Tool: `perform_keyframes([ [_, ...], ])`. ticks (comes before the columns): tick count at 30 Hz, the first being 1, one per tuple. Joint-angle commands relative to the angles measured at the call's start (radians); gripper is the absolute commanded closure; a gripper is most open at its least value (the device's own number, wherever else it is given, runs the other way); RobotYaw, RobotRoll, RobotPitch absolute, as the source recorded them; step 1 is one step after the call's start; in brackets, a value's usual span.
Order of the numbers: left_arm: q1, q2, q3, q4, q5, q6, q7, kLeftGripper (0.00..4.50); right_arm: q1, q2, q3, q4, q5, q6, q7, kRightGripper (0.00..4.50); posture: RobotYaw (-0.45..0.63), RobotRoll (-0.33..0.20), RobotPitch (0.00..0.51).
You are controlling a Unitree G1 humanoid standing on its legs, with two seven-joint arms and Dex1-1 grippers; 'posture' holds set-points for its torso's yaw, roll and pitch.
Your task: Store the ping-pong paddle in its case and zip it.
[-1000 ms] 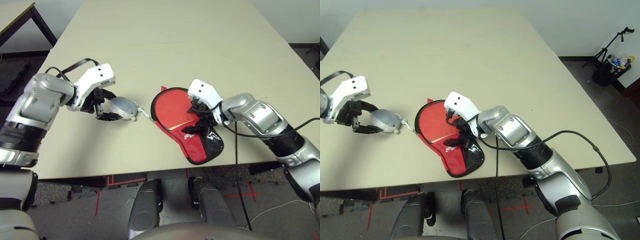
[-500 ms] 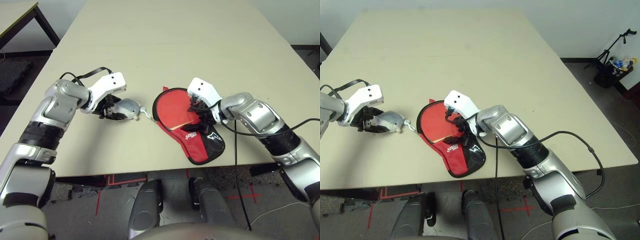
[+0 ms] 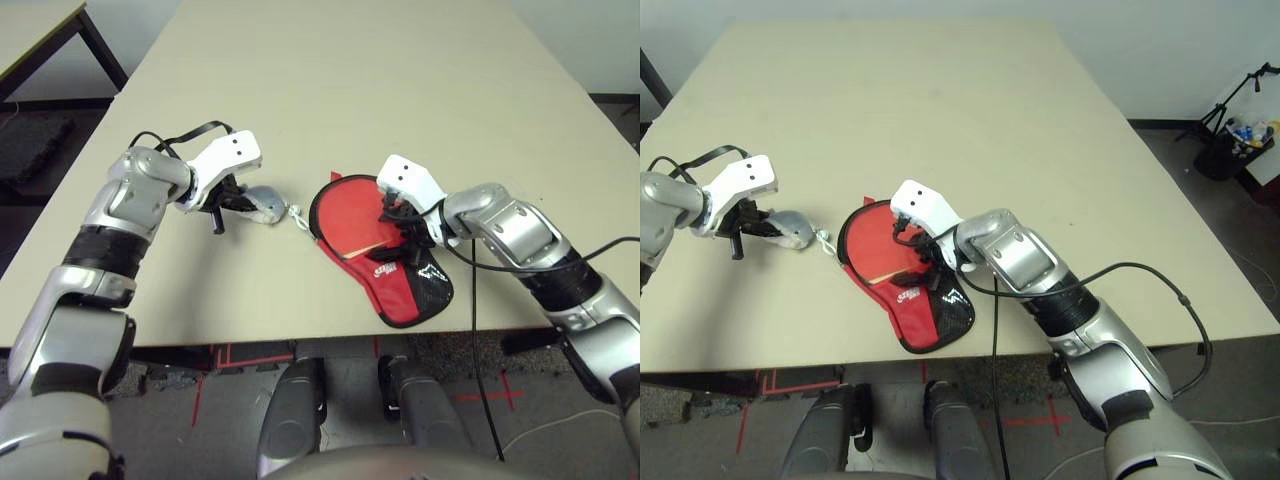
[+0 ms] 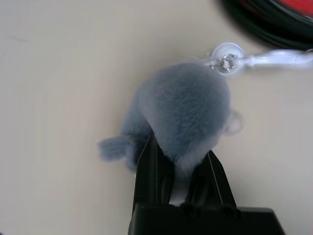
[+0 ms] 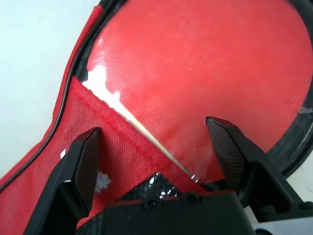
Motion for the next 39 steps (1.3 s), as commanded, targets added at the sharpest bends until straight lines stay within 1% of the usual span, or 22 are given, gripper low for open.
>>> perform_keyframes([
  [1, -0.083, -0.052, -0.001, 0.160, 0.043, -0.071, 0.113, 4.34, 0.023, -0.007, 0.036, -0.016, -0.030, 0.003, 0.008, 0.00, 0.04, 0.000, 0.170],
  [6, -0.183, -0.147, 0.003, 0.346, 0.076, -0.137, 0.250, 4.34, 0.034, -0.008, 0.046, -0.003, -0.067, -0.024, 0.002, 0.00, 0.02, 0.000, 0.179],
  [9, -0.218, -0.202, 0.004, 0.416, 0.090, -0.161, 0.327, 4.34, 0.039, -0.005, 0.052, 0.005, -0.085, -0.041, -0.002, 0.00, 0.02, 0.000, 0.185],
  [14, -0.255, -0.291, 0.011, 0.487, 0.113, -0.179, 0.474, 4.34, 0.049, 0.006, 0.055, 0.003, -0.099, -0.045, -0.003, 0.00, 0.00, 0.000, 0.198],
  [19, -0.294, -0.388, 0.040, 0.516, 0.099, -0.181, 0.570, 4.34, 0.057, 0.018, 0.057, -0.004, -0.110, -0.039, 0.001, 0.00, -0.01, 0.000, 0.207],
  [23, -0.323, -0.463, 0.047, 0.525, 0.103, -0.190, 0.607, 4.34, 0.065, 0.023, 0.054, -0.004, -0.122, -0.041, 0.006, 0.00, -0.02, 0.000, 0.210],
  [25, -0.339, -0.513, 0.052, 0.527, 0.099, -0.192, 0.621, 4.34, 0.072, 0.025, 0.053, -0.008, -0.125, -0.039, 0.006, 0.00, -0.03, 0.000, 0.211],
  [30, -0.350, -0.619, 0.068, 0.524, 0.086, -0.201, 0.608, 4.34, 0.087, 0.027, 0.048, -0.015, -0.131, -0.034, 0.002, 0.00, -0.05, 0.000, 0.210],
  [34, -0.340, -0.671, 0.078, 0.517, 0.075, -0.214, 0.567, 4.34, 0.094, 0.026, 0.039, -0.014, -0.137, -0.033, -0.001, 0.00, -0.06, 0.000, 0.209],
  [39, -0.313, -0.693, 0.072, 0.511, 0.082, -0.214, 0.505, 4.34, 0.099, 0.025, 0.031, -0.015, -0.137, -0.029, -0.004, 0.00, -0.06, 0.000, 0.210],
])
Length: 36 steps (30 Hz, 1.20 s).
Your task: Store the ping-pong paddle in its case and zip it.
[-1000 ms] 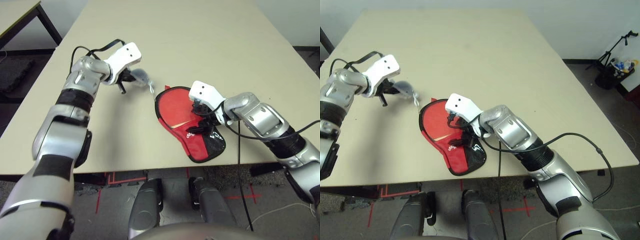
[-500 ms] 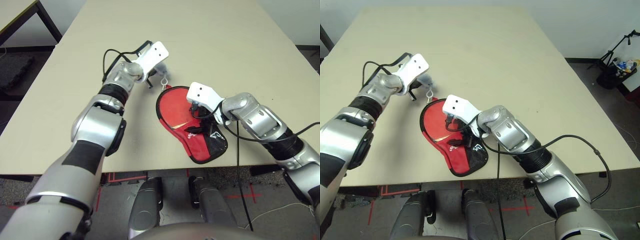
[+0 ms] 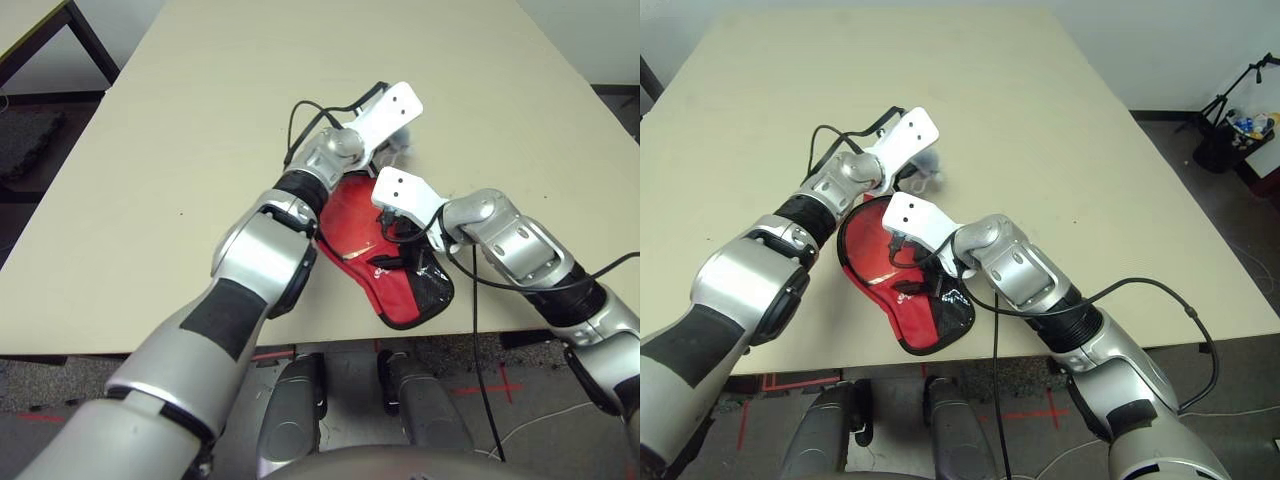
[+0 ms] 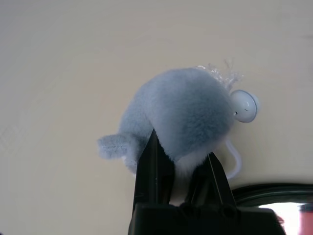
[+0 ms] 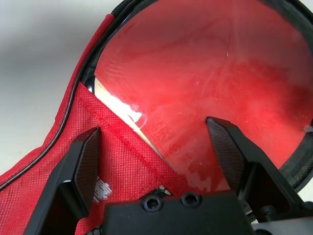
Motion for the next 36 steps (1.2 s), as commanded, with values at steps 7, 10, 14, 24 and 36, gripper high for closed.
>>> perform_keyframes([
  [7, 0.067, -0.018, -0.037, -0.026, 0.024, -0.031, -0.161, 4.34, 0.047, -0.003, 0.033, 0.058, -0.030, 0.024, -0.016, 0.00, -0.05, 0.000, 0.207],
  [10, 0.080, -0.012, -0.053, -0.029, 0.035, -0.040, -0.178, 3.99, 0.042, -0.001, 0.031, 0.067, -0.031, 0.019, -0.015, 0.00, -0.04, 0.000, 0.206],
  [14, 0.081, -0.011, -0.053, -0.037, 0.030, -0.051, -0.194, 2.68, 0.037, 0.001, 0.029, 0.079, -0.033, 0.011, -0.014, 0.00, -0.04, 0.000, 0.207],
  [24, 0.060, 0.002, -0.036, -0.056, 0.018, -0.095, -0.213, 0.04, 0.035, 0.000, 0.026, 0.099, -0.038, -0.002, -0.015, 0.00, -0.04, 0.000, 0.203],
  [36, 0.014, 0.085, 0.012, -0.088, -0.023, -0.147, -0.203, 0.04, 0.027, 0.005, 0.023, 0.128, -0.043, -0.018, -0.015, 0.00, -0.02, 0.000, 0.189],
])
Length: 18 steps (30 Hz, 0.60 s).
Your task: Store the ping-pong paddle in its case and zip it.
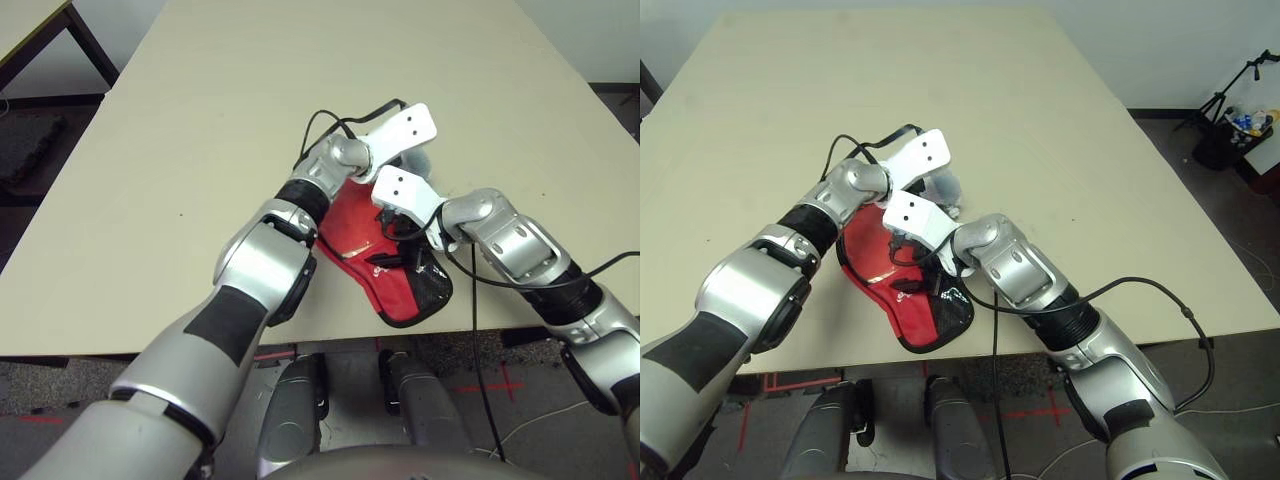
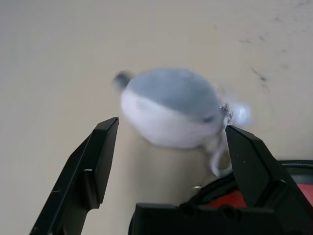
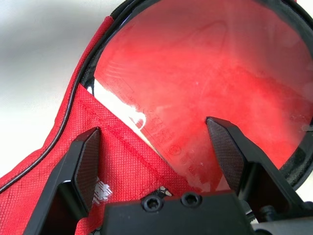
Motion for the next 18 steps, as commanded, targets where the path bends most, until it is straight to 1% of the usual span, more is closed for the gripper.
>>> perform_keyframes([
  [1, -0.021, 0.015, 0.026, -0.016, -0.024, -0.016, 0.010, 0.04, 0.031, -0.008, 0.032, 0.083, -0.043, 0.020, -0.018, 0.00, -0.02, 0.000, 0.189],
  [5, -0.037, 0.047, 0.053, -0.031, -0.052, -0.014, -0.001, 0.04, 0.028, -0.009, 0.030, 0.089, -0.044, 0.016, -0.017, 0.00, -0.02, 0.000, 0.188],
  [9, -0.031, 0.079, 0.069, -0.055, -0.077, 0.006, -0.050, 0.04, 0.028, -0.011, 0.029, 0.095, -0.045, 0.012, -0.015, 0.00, -0.02, 0.000, 0.187],
  [13, 0.006, 0.114, 0.065, -0.102, -0.095, 0.047, -0.137, 0.04, 0.027, -0.012, 0.029, 0.102, -0.046, 0.006, -0.013, 0.00, -0.01, 0.000, 0.185],
  [18, 0.096, 0.142, 0.050, -0.203, -0.113, 0.149, -0.244, 0.04, 0.020, -0.010, 0.029, 0.113, -0.048, 0.001, -0.010, 0.00, -0.01, 0.000, 0.182],
])
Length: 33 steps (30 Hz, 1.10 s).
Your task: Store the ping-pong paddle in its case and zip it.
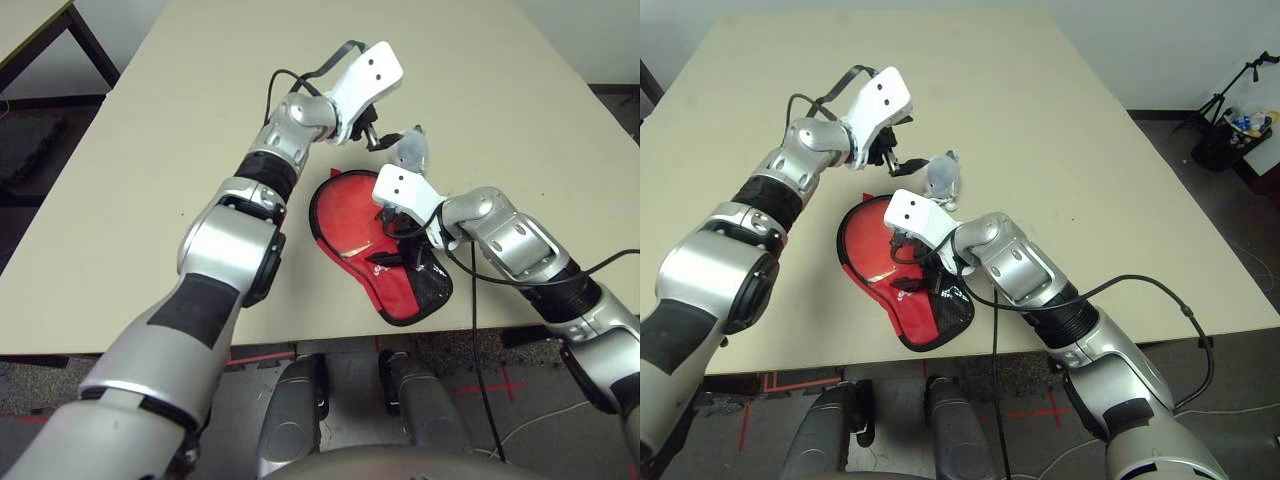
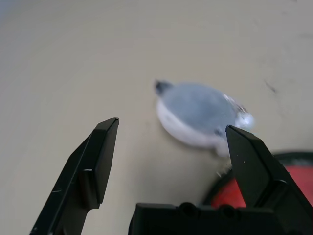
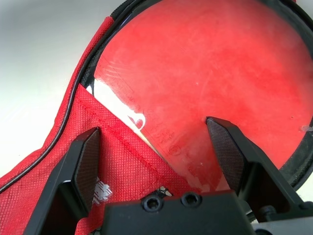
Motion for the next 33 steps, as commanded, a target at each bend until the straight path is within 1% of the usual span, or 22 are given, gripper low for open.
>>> perform_keyframes([
  [1, 0.082, 0.017, -0.030, -0.075, -0.001, 0.068, -0.072, 0.04, 0.028, -0.013, 0.029, 0.083, -0.048, 0.023, -0.019, 0.00, -0.01, 0.000, 0.181],
  [5, 0.194, 0.039, -0.061, -0.190, -0.010, 0.177, -0.163, 0.04, 0.021, -0.011, 0.028, 0.095, -0.051, 0.017, -0.017, 0.00, -0.01, 0.000, 0.180],
  [11, 0.264, 0.066, -0.069, -0.279, -0.017, 0.243, -0.178, 0.04, 0.014, -0.006, 0.028, 0.106, -0.053, 0.012, -0.017, 0.00, -0.01, 0.000, 0.176],
  [19, 0.333, 0.077, -0.084, -0.313, -0.026, 0.328, -0.189, 0.04, 0.006, -0.006, 0.021, 0.124, -0.057, 0.005, -0.015, 0.00, -0.01, 0.000, 0.176],
  [26, 0.373, 0.070, -0.103, -0.284, -0.028, 0.396, -0.178, 0.04, -0.001, -0.003, 0.004, 0.133, -0.046, 0.014, -0.015, 0.00, -0.01, 0.000, 0.178],
  [29, 0.379, 0.068, -0.108, -0.274, -0.025, 0.395, -0.167, 0.04, -0.035, 0.009, -0.047, 0.126, -0.006, 0.068, -0.009, 0.00, -0.02, 0.000, 0.178],
  [31, 0.380, 0.066, -0.111, -0.270, -0.024, 0.396, -0.163, 0.04, -0.121, 0.022, -0.123, 0.144, 0.015, 0.120, -0.031, 0.00, -0.01, 0.000, 0.178],
  [33, 0.381, 0.065, -0.114, -0.267, -0.023, 0.393, -0.160, 0.04, -0.194, 0.032, -0.176, 0.174, 0.018, 0.148, -0.064, 0.00, -0.02, 0.000, 0.178],
])
